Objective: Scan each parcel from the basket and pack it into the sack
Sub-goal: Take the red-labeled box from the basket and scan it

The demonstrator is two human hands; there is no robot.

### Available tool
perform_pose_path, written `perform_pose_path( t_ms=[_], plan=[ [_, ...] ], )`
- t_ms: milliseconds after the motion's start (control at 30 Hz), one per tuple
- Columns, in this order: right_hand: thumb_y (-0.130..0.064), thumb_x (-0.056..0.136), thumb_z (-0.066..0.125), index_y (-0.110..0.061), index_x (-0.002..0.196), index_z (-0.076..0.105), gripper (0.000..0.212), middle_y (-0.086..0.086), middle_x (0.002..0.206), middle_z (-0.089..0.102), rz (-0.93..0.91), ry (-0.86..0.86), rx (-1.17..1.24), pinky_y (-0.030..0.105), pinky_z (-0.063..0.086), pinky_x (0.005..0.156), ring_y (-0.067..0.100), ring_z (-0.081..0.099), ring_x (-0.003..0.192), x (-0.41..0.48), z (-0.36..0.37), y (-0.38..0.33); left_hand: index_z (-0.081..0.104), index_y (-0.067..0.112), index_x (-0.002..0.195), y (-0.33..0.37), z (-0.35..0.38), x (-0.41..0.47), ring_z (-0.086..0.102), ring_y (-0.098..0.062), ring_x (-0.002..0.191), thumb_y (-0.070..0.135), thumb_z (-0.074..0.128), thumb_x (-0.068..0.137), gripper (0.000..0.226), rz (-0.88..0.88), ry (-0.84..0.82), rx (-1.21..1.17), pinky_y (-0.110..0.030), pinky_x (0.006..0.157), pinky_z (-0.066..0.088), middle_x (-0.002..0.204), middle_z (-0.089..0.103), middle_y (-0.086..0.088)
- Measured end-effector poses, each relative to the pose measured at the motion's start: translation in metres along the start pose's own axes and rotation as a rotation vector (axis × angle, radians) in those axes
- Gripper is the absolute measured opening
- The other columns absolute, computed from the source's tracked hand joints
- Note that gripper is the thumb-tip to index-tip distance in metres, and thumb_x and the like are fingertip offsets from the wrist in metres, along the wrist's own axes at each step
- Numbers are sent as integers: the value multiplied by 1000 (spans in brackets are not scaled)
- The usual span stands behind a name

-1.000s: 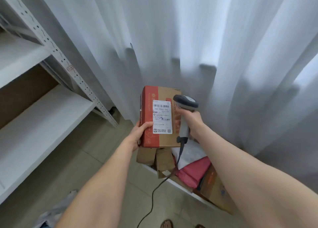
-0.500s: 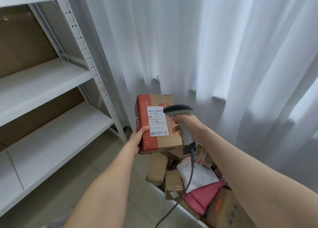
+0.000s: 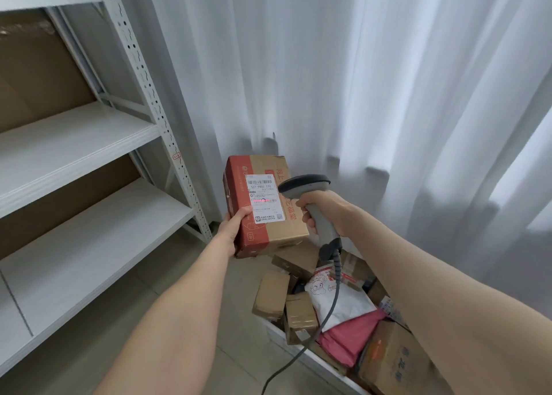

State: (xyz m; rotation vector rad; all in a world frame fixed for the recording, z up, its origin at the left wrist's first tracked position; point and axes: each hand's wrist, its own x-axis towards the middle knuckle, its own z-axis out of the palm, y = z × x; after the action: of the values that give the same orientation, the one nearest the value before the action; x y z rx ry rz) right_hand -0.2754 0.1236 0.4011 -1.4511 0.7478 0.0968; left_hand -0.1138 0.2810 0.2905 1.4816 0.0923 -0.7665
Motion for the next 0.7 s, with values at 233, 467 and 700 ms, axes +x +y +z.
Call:
perform_pose_path(
  t_ms=[233,467,700],
  plan=[
    [-16,87,60,-6,102,59,18,4,61,57,-15,33,-15,22,46,48,11,50,48,-4,5,0,51,23,131,1,-5,7,65,-22,87,42,73,77,62,1,-20,6,-31,60,49,99,69,-4],
    [-17,88,62,-4,113,57,29,9,69,61,-30,88,34,25,49,51,13,52,53,0,14,5,50,23,132,-1,-15,7,65,-23,90,45,74,76,64,-17,-44,18,-33,63,51,104,69,-7],
    [-16,90,65,-7,108,58,21,9,79,67,-63,148,171,26,51,52,14,60,53,4,55,21,49,19,133,-14,-52,-24,65,-25,96,43,75,75,69,-40,14,-1,-36,75,53,110,68,-10]
  ],
)
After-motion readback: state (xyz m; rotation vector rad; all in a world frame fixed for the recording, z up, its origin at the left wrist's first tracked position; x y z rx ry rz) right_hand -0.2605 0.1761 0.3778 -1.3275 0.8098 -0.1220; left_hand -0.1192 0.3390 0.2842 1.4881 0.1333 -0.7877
